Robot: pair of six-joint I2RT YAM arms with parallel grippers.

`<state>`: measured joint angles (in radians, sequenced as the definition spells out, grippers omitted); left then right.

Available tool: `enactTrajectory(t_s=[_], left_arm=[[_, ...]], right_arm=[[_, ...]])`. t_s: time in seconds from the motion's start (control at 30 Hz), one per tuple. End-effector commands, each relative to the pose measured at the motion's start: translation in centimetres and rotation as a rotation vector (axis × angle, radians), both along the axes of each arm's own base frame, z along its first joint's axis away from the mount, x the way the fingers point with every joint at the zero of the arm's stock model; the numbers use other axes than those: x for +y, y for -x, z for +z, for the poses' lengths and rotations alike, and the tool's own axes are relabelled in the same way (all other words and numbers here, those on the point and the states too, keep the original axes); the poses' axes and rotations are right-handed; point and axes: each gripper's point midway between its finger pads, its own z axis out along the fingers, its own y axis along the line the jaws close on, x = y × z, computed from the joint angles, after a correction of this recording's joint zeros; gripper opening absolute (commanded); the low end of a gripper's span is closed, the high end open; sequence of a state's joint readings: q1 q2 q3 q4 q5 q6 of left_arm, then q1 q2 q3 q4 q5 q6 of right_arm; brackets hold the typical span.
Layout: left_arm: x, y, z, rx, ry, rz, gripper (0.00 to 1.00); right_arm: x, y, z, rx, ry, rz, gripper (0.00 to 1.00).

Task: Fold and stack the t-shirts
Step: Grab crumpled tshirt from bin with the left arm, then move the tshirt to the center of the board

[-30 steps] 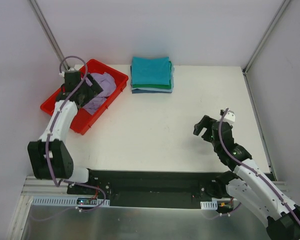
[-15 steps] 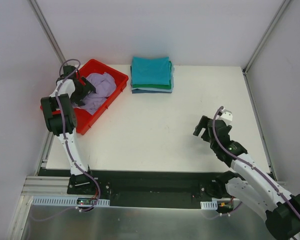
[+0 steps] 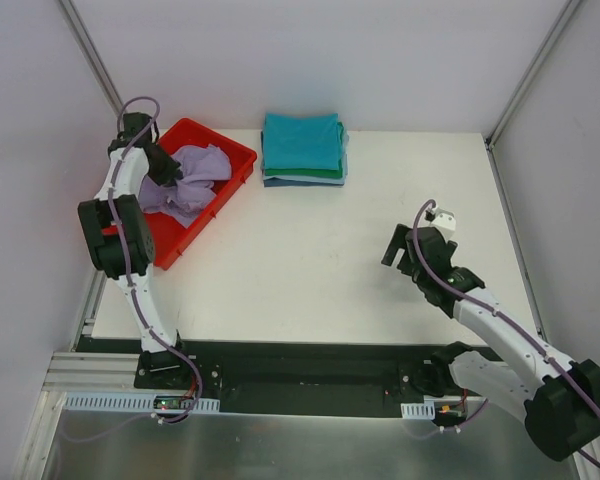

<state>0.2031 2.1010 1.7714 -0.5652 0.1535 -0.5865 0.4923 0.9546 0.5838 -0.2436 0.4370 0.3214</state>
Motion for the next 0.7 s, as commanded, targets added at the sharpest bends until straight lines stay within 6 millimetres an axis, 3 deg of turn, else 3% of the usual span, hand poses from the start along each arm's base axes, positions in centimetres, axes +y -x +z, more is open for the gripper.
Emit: enactTrajectory(t_s=[0.0,0.1,0.13,0.23,0.37,0.5,0.57,0.67], left_arm=[[-4.7,1.2,17.2,-0.367,-0.072,-0.156,0.0],[-9.2,3.5,24.5,-0.541,-0.112,-0.282,0.0],[-9.7,4.2,26.8,-0.594,-0.158,-0.295,0.0],[-14.0,7.6,34.1,-0.789,-0.221,-0.423,0.0],[-21.7,13.0,40.8,-1.002,-0.101,-0.706,0.0],[-28.1,17.4,43.0,-1.113,-0.07,-0.928,0.0],[-30.8,18.6,43.2,-1.143,-0.09,-0.996,0.0],[-34.5,19.7,42.6,-1.126,0.017,-1.092,0.0]], right_arm=[[-0.1,-0.5,2.2,-0.076,-0.038,-0.012,0.96],[-0.2,0.0,2.7,-0.102,-0.061,-0.013,0.96],[-0.2,0.2,2.7,-0.108,-0.069,-0.008,0.96],[-0.6,0.7,3.1,-0.145,-0.077,-0.012,0.96],[-1.0,1.3,4.0,-0.196,-0.113,-0.021,0.96],[-1.4,1.9,4.3,-0.236,-0.135,-0.031,0.96],[-1.7,2.2,4.4,-0.244,-0.137,-0.037,0.96],[-1.8,2.6,4.5,-0.242,-0.14,-0.038,0.96]])
